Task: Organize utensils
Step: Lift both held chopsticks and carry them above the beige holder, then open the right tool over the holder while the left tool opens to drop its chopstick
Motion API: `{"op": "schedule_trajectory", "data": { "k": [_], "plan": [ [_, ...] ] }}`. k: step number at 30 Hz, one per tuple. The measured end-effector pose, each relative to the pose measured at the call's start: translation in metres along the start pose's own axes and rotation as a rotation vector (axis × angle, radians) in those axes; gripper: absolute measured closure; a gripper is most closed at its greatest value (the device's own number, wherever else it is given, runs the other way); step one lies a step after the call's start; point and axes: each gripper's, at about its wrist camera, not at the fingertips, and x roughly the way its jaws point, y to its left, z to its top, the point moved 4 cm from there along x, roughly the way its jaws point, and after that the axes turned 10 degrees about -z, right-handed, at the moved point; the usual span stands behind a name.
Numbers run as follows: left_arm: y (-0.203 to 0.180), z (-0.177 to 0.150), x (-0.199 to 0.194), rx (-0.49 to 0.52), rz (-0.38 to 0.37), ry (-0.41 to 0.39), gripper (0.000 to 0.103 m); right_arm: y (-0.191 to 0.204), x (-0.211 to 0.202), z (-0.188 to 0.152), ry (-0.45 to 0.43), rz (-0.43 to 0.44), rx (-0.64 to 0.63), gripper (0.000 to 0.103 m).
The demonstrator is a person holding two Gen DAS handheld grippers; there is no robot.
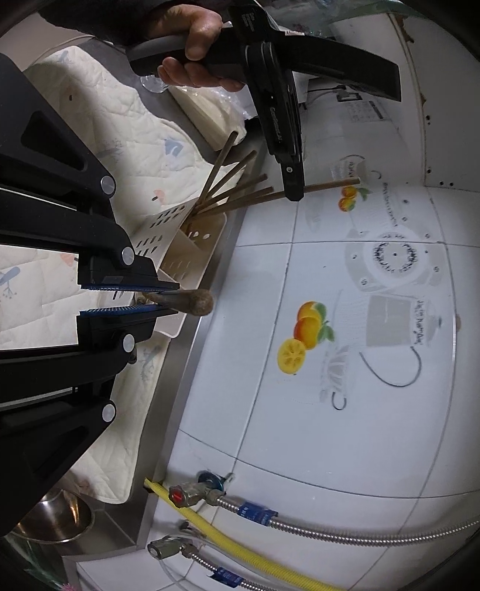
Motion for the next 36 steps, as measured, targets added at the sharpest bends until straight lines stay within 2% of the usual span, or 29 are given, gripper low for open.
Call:
{"op": "schedule_trajectory", "data": {
  "k": [9, 13, 16, 19, 20, 26, 34, 36],
  "plan": [
    [0.001, -0.008, 0.005, 0.0, 0.001, 0.023, 0.095, 0.004, 0.014, -0.004, 0.026, -0.004, -0.006, 0.096],
    [0.0, -0.009, 0.003, 0.002, 0.008, 0.021, 0.075, 0.003, 0.015, -0.003, 0.023, -0.002, 0.002, 0.096],
    [-0.001, -0.009, 0.002, 0.004, 0.005, 0.019, 0.067, 0.004, 0.013, -0.002, 0.019, 0.0, 0.005, 0.095],
    [-0.004, -0.01, -0.002, 0.013, 0.008, 0.013, 0.059, 0.003, 0.012, -0.002, 0.013, -0.005, 0.006, 0.089],
    [-0.005, -0.01, -0.003, 0.016, 0.007, 0.011, 0.054, 0.003, 0.011, -0.003, 0.01, -0.005, 0.009, 0.086],
    [-0.013, -0.015, -0.017, 0.033, 0.013, -0.005, 0.04, 0.001, 0.002, -0.005, -0.01, -0.012, 0.027, 0.067],
    [-0.026, -0.027, -0.044, 0.061, 0.03, -0.04, 0.011, 0.004, -0.012, -0.015, -0.041, -0.028, 0.032, 0.046],
    [-0.029, -0.03, -0.052, 0.068, 0.035, -0.049, 0.007, 0.005, -0.016, -0.019, -0.046, -0.035, 0.038, 0.036]
  ]
}}
